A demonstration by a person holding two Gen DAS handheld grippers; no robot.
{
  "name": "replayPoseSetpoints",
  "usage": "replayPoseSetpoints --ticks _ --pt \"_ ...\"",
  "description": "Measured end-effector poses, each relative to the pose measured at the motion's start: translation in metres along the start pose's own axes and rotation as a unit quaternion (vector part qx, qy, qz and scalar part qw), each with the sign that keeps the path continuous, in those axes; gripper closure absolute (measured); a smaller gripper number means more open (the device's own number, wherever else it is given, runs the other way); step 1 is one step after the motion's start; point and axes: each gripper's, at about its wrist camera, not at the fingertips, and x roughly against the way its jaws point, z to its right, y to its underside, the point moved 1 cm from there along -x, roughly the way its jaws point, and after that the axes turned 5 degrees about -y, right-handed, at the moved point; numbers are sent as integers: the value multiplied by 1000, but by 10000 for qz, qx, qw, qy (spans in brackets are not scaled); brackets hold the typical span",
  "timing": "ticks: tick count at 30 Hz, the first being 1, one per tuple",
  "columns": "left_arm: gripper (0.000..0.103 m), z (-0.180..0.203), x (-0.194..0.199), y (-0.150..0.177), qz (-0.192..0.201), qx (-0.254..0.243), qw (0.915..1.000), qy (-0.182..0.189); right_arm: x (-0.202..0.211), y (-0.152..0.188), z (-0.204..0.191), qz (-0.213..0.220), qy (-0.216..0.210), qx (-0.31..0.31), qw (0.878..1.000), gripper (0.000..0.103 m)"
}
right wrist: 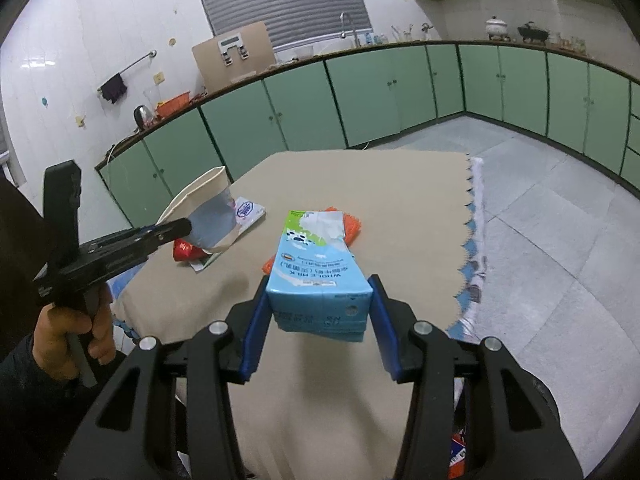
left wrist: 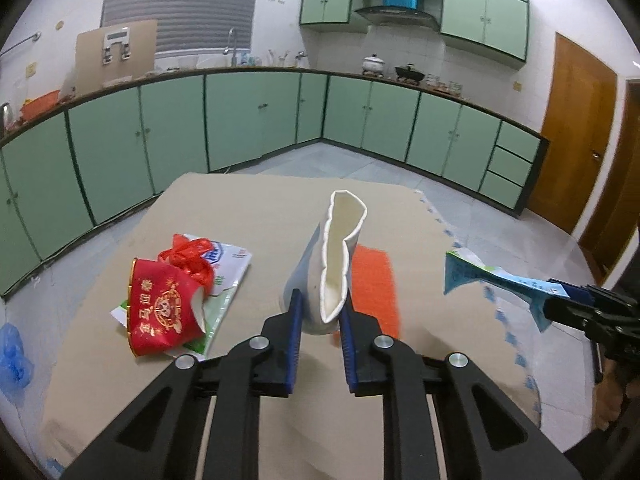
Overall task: Collect trash
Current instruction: 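Carry the carton and paper cup over the bin and open both tools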
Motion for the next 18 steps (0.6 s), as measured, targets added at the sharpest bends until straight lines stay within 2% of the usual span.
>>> replayPoseSetpoints --ticks 10,18 --pt "85 71 27 7 -16 -445 9969 652 74 34 28 172 569 -368 9976 58" --pt "85 153 35 26 -250 -951 9856 1378 123 71 63 182 1124 -841 9899 58"
